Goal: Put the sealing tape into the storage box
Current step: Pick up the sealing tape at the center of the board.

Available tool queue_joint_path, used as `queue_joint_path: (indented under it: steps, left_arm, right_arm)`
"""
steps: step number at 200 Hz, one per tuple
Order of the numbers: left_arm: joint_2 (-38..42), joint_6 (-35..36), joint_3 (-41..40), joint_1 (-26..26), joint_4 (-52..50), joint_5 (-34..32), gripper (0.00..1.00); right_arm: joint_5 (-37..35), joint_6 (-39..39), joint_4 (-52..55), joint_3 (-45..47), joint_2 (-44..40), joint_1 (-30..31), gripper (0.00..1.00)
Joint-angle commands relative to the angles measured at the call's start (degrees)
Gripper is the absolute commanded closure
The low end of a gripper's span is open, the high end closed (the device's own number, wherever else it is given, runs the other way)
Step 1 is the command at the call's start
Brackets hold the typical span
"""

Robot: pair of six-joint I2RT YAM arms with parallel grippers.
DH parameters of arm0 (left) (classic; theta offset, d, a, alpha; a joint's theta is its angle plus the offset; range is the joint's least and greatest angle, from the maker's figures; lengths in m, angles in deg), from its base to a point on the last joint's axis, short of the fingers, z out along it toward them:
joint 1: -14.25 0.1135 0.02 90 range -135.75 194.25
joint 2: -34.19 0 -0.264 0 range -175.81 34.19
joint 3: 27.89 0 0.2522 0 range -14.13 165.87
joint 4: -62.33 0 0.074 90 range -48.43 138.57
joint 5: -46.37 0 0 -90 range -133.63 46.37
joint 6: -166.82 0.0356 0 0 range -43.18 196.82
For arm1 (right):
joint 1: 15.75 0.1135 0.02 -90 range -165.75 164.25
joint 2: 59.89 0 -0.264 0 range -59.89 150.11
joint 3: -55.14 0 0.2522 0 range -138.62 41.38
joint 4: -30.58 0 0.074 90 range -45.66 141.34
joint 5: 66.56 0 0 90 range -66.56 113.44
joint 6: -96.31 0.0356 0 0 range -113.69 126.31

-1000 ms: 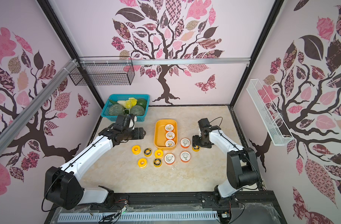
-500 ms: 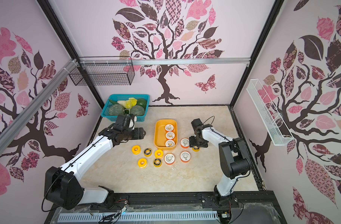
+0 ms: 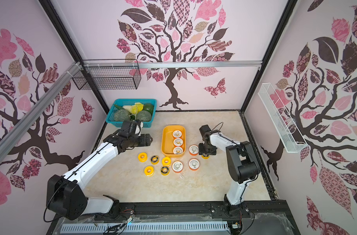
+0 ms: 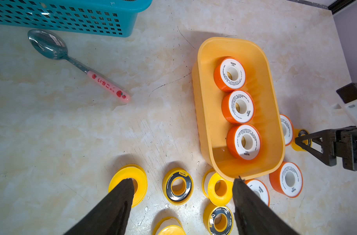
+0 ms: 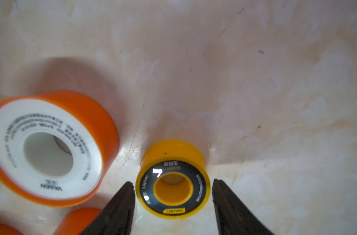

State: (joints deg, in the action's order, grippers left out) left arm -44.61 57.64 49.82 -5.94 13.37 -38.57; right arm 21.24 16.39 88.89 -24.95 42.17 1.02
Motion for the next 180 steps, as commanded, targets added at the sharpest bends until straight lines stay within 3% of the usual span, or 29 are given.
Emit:
queue_joint_path:
  steps: [1, 137, 180]
  left_arm:
    - [-0.5, 0.8, 0.4, 0.1, 0.0, -0.3, 0.18]
    - [-0.9, 0.7, 0.4, 0.1, -0.1, 0.0, 0.18]
    - [-2.0, 0.7, 0.6, 0.1, 0.3, 1.6, 0.18]
  right_arm:
    - [0.3, 0.6, 0.1, -1.8, 1.2, 0.5, 0.34]
    - [-0.4, 0.5, 0.2, -1.8, 2.6, 0.8, 0.40]
    - [0.1, 0.3, 0.4, -1.8, -0.5, 0.8, 0.43]
